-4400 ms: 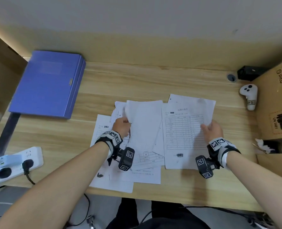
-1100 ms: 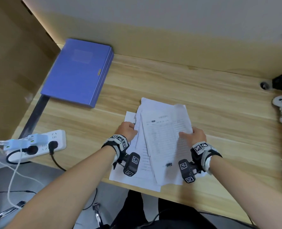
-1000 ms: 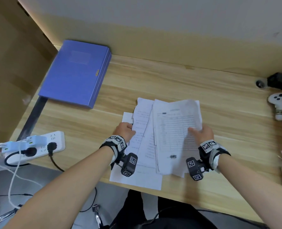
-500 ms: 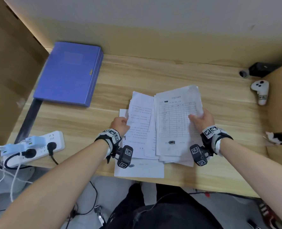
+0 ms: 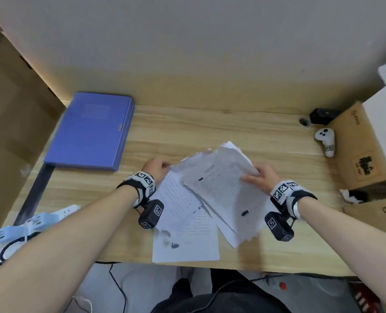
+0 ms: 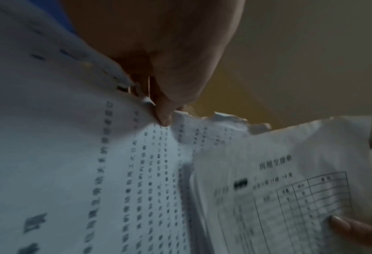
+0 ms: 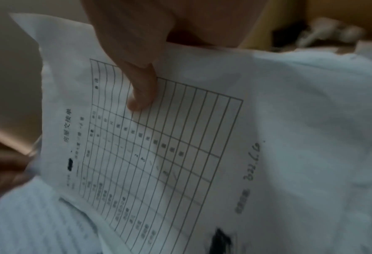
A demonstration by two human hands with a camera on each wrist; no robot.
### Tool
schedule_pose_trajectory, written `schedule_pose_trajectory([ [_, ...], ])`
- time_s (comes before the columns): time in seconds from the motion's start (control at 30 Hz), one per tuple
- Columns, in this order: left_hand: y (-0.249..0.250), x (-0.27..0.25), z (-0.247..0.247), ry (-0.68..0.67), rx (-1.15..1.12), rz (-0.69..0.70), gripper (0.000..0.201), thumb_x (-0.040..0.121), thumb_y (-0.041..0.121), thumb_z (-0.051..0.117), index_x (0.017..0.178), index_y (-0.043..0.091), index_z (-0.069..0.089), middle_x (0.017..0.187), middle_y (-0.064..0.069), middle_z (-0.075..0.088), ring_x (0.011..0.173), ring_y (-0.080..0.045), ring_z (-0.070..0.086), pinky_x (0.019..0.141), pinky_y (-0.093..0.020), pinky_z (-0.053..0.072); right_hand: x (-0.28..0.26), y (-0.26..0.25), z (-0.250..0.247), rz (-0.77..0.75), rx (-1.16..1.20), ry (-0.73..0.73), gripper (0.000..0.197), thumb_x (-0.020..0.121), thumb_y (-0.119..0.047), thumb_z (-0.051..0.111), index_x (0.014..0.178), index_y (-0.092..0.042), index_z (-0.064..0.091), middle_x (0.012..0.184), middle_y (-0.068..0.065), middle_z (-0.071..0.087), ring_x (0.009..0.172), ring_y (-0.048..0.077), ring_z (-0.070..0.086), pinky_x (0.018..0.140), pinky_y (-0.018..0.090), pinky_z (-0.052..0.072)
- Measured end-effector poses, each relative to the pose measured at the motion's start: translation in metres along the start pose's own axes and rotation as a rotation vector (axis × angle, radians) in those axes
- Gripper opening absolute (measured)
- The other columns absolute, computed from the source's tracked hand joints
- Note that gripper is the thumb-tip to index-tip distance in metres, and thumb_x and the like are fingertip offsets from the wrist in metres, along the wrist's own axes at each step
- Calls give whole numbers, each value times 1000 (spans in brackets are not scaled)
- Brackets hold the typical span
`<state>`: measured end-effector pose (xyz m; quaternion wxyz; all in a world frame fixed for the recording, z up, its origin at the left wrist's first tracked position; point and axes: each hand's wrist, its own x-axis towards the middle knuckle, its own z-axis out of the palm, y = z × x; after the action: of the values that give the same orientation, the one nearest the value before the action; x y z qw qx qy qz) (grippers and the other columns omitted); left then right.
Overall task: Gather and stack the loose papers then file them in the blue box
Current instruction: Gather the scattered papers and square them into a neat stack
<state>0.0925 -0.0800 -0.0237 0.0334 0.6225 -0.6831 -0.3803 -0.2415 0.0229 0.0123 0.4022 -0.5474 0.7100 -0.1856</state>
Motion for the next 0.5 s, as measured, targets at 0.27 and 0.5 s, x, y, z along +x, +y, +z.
schedule_pose_trajectory([
  [0.27, 53, 15, -14, -243, 342, 307, 24, 94, 19, 60, 114, 19, 73, 113, 1, 73, 93, -16, 65, 82, -28, 50, 18, -38, 36, -590, -672, -10, 18, 71, -34, 81, 71, -21, 69, 116, -2, 59, 108, 22, 49, 84, 34, 44],
  [0.5, 34, 23, 20, -96, 435, 170, 20, 95, 22, 55, 97, 20, 75, 96, -1, 73, 84, -24, 67, 67, -31, 51, 23, -27, 68, -684, -601, 93, 15, 64, -7, 77, 65, -22, 72, 139, 10, 54, 132, 35, 43, 99, 47, 44],
])
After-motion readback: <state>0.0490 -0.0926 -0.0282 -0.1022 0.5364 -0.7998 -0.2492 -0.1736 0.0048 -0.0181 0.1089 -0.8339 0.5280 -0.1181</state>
